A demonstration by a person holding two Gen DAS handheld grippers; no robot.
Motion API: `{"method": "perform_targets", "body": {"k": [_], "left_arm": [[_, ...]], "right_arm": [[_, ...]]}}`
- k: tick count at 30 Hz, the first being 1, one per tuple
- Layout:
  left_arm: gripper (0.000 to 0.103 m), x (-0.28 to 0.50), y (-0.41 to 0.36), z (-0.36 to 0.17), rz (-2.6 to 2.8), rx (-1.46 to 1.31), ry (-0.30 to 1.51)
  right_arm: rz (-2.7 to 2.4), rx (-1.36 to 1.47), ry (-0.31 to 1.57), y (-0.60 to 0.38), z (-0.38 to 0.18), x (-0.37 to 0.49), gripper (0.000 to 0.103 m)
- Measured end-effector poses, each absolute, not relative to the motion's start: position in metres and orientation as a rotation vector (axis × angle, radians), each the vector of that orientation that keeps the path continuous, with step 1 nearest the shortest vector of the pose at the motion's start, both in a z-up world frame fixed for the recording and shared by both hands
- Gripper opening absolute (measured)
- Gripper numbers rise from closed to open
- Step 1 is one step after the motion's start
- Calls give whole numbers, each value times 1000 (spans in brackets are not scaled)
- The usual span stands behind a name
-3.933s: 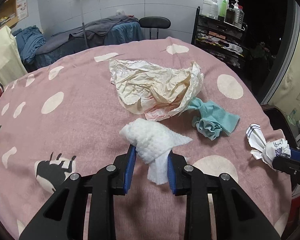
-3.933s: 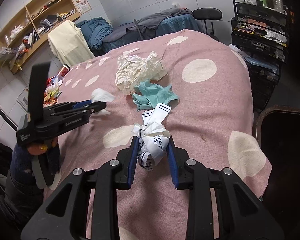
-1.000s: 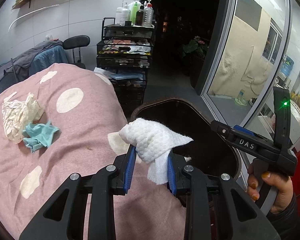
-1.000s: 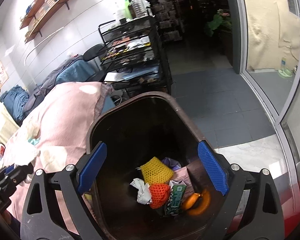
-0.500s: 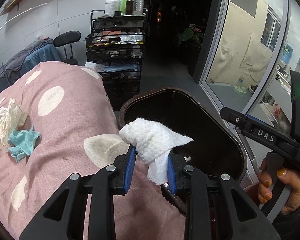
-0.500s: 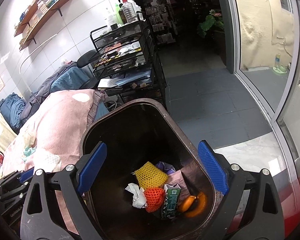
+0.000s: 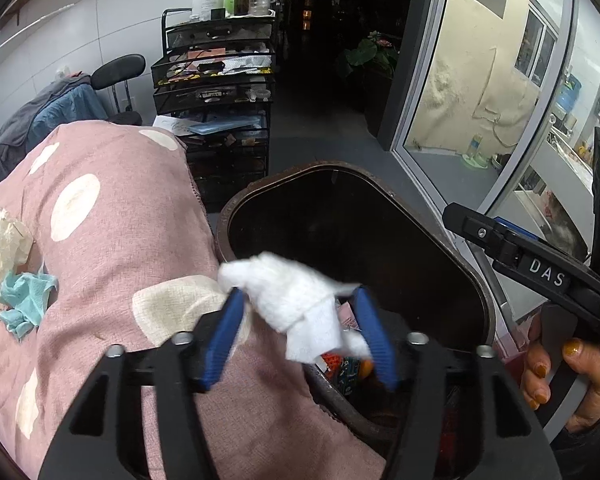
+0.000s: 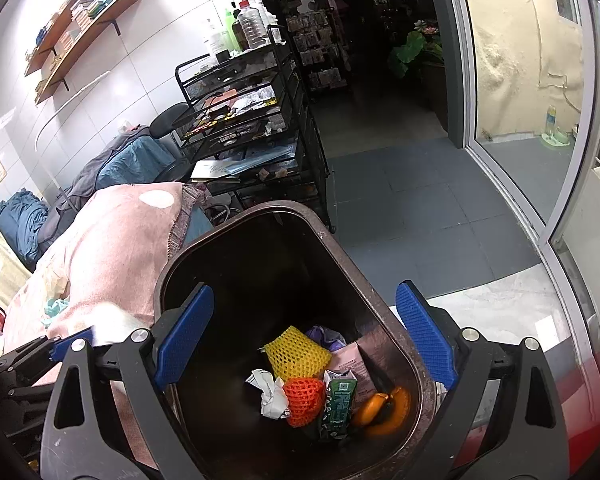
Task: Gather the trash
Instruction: 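Lower the white tissue into the bin and open the left gripper, then move both grippers back over the crumpled paper and teal cloth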
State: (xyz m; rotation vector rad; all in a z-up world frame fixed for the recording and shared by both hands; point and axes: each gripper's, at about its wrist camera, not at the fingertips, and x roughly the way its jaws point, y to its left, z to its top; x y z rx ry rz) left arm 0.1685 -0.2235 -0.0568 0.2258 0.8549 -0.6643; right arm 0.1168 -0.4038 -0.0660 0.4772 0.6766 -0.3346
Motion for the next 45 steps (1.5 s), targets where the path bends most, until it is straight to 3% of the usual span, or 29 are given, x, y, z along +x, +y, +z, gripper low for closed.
{"method": "perform_targets", "body": {"k": [3, 12, 27, 45], "left_arm": [[85, 164, -223, -56, -663, 234, 836], [97, 159, -225, -53, -691, 255, 797], [98, 123, -182, -23, -633, 236, 602], [98, 142, -49, -12, -353, 97, 600]], "right_arm": [[-336, 479, 678, -404, -66, 117, 92], [-342, 476, 675, -405, -69, 117, 96], [-286, 443, 668, -382, -68, 123, 97], [4, 289, 680, -272, -40, 159, 97]]}}
